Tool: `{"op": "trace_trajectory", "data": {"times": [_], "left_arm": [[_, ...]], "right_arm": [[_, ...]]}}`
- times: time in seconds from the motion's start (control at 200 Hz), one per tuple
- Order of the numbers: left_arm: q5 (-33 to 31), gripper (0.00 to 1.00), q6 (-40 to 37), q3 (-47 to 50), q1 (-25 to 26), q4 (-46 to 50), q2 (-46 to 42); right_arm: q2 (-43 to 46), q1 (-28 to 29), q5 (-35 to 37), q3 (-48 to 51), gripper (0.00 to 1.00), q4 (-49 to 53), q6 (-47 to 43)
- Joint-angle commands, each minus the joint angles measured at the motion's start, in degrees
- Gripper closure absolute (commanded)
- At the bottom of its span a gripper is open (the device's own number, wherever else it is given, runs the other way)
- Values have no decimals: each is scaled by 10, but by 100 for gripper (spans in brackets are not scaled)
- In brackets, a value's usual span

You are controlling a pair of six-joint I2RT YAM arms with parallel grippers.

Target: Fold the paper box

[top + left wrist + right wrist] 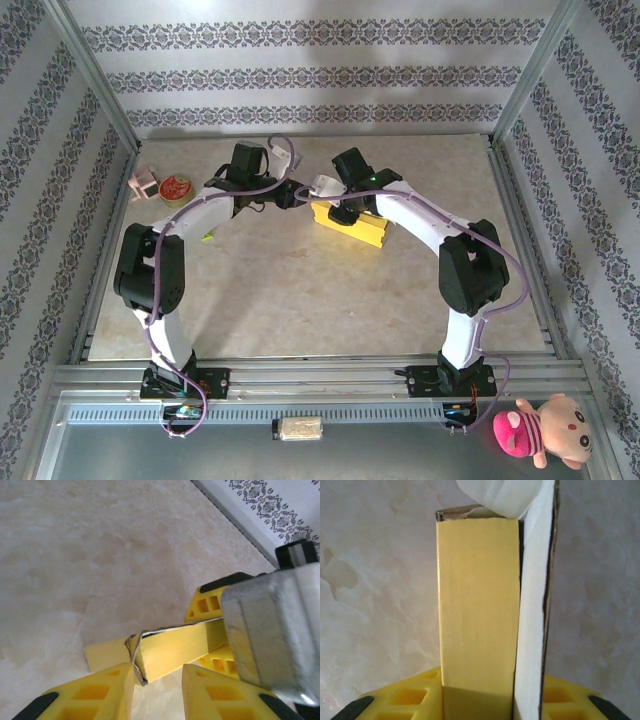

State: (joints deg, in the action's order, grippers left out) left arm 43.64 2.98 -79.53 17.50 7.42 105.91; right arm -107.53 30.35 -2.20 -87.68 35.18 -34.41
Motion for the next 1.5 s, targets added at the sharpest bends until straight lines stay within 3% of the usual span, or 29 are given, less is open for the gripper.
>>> {"op": "trace_trajectory", "data": {"times": [0.0,0.165,0.57,1.014,1.234,1.494], "left_arm": [[6,70,-18,-39,-6,18,27],[18,73,-16,-55,-6,14,47],[38,94,-9,-61,-6,15,59],[29,98,-24,-39,-6,28,65],[21,100,-37,-24,-7,36,70],[25,100,-31,-20,-6,26,78]], "right_arm": [[-11,6,-13,0,65,12,3],[-13,6,-16,-3,66,15,1],[-23,4,-32,-13,66,22,11],[-43,-7,-66,-46,67,32,27],[-60,-31,-135,-67,67,48,43],[-98,-42,-167,-122,67,83,40]]}}
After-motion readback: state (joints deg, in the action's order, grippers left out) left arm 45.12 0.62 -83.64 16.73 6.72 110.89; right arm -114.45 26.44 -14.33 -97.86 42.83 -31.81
